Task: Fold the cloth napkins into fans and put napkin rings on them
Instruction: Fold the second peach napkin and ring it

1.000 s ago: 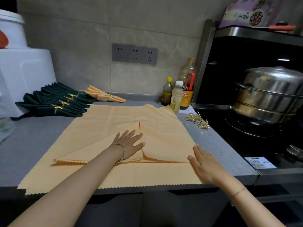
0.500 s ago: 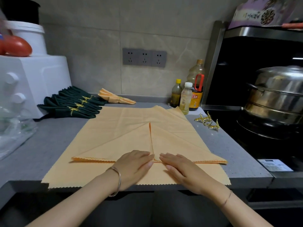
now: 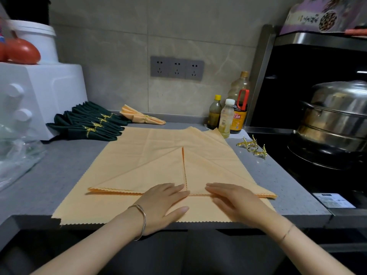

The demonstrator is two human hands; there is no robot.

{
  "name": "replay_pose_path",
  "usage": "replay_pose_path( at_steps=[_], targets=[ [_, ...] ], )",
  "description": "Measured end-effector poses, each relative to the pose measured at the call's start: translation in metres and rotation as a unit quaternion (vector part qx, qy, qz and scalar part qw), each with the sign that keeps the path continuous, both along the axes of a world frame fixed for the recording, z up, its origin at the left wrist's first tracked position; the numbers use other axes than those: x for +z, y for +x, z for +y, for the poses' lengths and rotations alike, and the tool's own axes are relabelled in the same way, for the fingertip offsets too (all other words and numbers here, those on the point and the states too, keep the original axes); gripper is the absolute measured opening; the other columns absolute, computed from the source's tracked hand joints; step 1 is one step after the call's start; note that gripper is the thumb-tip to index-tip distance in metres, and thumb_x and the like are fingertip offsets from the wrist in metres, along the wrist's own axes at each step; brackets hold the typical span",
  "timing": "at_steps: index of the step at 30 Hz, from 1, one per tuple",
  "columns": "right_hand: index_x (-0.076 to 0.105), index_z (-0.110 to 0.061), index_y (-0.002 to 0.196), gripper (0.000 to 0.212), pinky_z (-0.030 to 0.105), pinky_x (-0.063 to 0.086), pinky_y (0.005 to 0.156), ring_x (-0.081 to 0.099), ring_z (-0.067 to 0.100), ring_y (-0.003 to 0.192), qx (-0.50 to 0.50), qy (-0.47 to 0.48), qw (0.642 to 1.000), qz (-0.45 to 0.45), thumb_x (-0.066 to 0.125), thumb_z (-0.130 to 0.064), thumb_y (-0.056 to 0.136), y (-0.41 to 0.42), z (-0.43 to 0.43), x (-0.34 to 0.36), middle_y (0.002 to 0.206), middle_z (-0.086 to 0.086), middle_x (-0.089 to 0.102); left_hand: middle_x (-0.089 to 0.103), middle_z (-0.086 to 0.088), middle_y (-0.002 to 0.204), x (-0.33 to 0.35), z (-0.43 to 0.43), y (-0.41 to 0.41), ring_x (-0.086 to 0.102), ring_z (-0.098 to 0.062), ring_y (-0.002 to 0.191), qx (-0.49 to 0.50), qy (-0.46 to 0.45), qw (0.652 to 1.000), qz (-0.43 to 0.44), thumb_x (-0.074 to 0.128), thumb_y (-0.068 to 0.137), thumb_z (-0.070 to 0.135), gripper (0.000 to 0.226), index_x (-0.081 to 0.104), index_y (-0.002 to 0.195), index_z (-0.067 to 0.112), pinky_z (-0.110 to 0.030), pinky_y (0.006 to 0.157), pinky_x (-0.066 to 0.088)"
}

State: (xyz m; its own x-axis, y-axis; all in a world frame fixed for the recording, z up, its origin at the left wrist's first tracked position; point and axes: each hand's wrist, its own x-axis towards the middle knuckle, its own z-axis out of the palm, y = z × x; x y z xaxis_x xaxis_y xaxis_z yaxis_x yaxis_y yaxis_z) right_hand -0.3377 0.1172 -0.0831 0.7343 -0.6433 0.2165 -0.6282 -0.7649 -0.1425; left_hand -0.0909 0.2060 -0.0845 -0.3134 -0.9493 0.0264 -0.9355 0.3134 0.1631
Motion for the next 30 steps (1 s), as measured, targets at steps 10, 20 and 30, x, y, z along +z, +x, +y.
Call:
replay_pose_path(
  at_steps=[10, 20, 30],
  targets=[
    [0.065, -0.036, 0.102, 0.025, 0.025, 0.049, 0.085, 0.060, 0.002, 0.098, -0.101, -0.029, 0.994, 0.040, 0.067, -0.018, 0.084, -0.077, -0.043, 0.044, 0.104, -0.021, 0.065, 0.008, 0.018, 0.158, 0.000, 0.002, 0.000, 0.004, -0.008, 0.146, -0.004, -0.016, 1.000, 0.008, -0.006, 0.072, 0.073, 0.089, 0.021, 0.148, 0.037, -0.019, 0.112, 0.002],
    [0.072, -0.014, 0.091, 0.008, 0.006, 0.046, 0.061, 0.062, -0.006, 0.067, -0.059, 0.217, 0.908, -0.354, 0.065, -0.012, 0.086, 0.011, -0.096, 0.100, 0.078, -0.012, 0.071, 0.004, 0.021, 0.157, -0.007, -0.001, 0.002, -0.002, -0.004, 0.145, 0.007, -0.009, 1.000, 0.024, -0.002, 0.076, 0.073, 0.082, 0.020, 0.147, 0.040, -0.020, 0.114, -0.003],
    [0.074, -0.008, 0.092, 0.019, 0.015, 0.045, 0.076, 0.058, 0.004, 0.081, -0.092, 0.254, 0.915, -0.301, 0.067, -0.025, 0.087, 0.110, -0.169, 0.024, 0.091, -0.002, 0.070, 0.001, 0.024, 0.156, -0.004, -0.002, -0.001, -0.005, -0.001, 0.143, 0.019, 0.012, 0.998, 0.051, -0.001, 0.073, 0.074, 0.082, 0.021, 0.145, 0.041, -0.023, 0.116, -0.004]
  ],
)
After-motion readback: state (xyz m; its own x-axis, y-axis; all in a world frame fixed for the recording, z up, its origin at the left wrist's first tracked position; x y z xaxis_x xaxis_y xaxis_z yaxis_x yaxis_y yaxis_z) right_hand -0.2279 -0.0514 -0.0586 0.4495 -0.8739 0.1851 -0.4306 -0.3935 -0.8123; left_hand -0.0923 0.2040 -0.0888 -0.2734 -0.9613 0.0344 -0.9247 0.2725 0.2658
